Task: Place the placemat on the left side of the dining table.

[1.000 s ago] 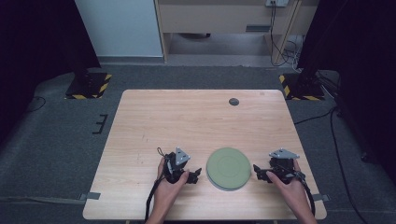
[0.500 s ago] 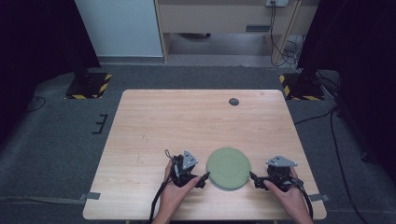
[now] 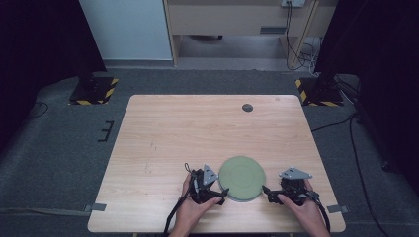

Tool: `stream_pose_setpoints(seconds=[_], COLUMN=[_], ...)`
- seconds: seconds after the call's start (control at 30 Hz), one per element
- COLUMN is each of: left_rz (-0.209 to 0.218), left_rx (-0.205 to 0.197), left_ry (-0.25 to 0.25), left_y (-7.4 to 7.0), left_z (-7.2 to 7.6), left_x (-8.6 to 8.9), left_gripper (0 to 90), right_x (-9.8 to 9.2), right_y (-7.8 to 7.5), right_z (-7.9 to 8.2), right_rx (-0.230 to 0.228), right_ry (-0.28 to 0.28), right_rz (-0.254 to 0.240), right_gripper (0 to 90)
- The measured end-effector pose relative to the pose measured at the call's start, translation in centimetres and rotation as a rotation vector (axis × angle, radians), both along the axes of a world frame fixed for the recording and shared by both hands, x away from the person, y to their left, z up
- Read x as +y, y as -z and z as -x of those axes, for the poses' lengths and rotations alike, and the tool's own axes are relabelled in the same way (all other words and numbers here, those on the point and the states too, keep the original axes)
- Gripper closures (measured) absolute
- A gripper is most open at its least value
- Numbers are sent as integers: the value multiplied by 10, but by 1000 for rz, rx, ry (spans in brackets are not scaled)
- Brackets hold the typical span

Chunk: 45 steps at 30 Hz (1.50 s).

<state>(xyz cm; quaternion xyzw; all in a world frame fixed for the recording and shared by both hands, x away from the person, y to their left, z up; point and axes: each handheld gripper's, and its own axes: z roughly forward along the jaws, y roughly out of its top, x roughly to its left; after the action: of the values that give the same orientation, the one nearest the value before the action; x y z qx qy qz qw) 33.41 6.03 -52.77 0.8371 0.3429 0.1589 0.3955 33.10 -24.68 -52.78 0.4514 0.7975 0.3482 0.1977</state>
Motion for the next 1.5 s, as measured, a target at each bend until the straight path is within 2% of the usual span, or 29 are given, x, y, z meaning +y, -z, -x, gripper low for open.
stream_pose_setpoints(seconds=[0.13, 0.53, 1.13, 1.27, 1.5], left_rz=[-3, -1, -33, -18, -52], left_rx=[4, 9, 8, 16, 4], left_ry=[-14, -26, -31, -31, -34], left_y=[3, 3, 1, 2, -1], left_z=[-2, -7, -20, -24, -30], left_x=[-4, -4, -4, -2, -4], left_gripper=[33, 43, 40, 41, 45], right_x=[2, 4, 10, 10, 13], right_y=[1, 2, 3, 3, 4], right_z=[0, -6, -16, -19, -21], right_rx=[1, 2, -8, -14, -23], right_ry=[-8, 18, 54, 62, 82], right_rz=[9, 14, 14, 17, 14], right_gripper=[46, 26, 15, 14, 15])
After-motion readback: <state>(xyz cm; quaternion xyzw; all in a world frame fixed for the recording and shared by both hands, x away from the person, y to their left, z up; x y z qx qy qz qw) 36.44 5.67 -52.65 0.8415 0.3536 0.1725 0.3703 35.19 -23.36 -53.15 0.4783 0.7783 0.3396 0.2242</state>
